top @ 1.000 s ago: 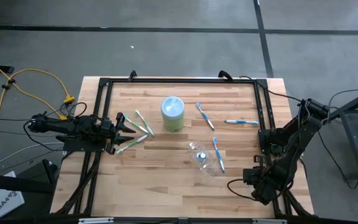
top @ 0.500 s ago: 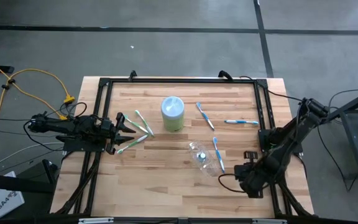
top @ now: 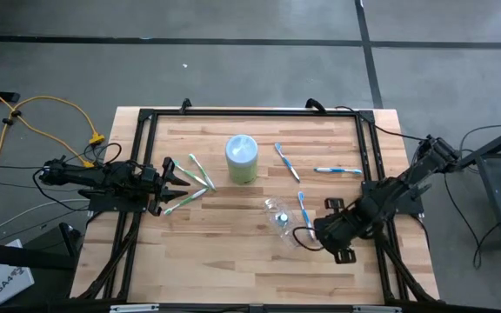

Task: Pick & Place toothbrushing station
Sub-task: Put the mouthwash into the transparent organizer

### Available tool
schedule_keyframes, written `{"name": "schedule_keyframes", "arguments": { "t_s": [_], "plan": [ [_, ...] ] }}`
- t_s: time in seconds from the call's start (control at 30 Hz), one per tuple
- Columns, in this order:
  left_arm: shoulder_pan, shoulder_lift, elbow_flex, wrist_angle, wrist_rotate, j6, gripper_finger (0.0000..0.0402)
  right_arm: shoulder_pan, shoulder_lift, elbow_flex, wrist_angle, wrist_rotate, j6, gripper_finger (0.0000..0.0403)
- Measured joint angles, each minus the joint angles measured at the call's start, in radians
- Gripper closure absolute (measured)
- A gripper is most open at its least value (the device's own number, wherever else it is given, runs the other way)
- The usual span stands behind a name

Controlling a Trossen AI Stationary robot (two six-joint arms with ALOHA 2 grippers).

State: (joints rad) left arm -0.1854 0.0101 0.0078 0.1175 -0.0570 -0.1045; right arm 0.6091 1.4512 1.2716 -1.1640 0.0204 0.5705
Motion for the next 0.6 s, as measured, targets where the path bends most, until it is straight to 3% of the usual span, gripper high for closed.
{"name": "schedule_keyframes", "arguments": {
  "t_s": [0.6],
  "plan": [
    [0.0,0.0,0.0,0.0,0.0,0.0,0.0277,-0.177,0.194,0.298,-0.119,-0.004,-0.255,0.0314]
  ]
}}
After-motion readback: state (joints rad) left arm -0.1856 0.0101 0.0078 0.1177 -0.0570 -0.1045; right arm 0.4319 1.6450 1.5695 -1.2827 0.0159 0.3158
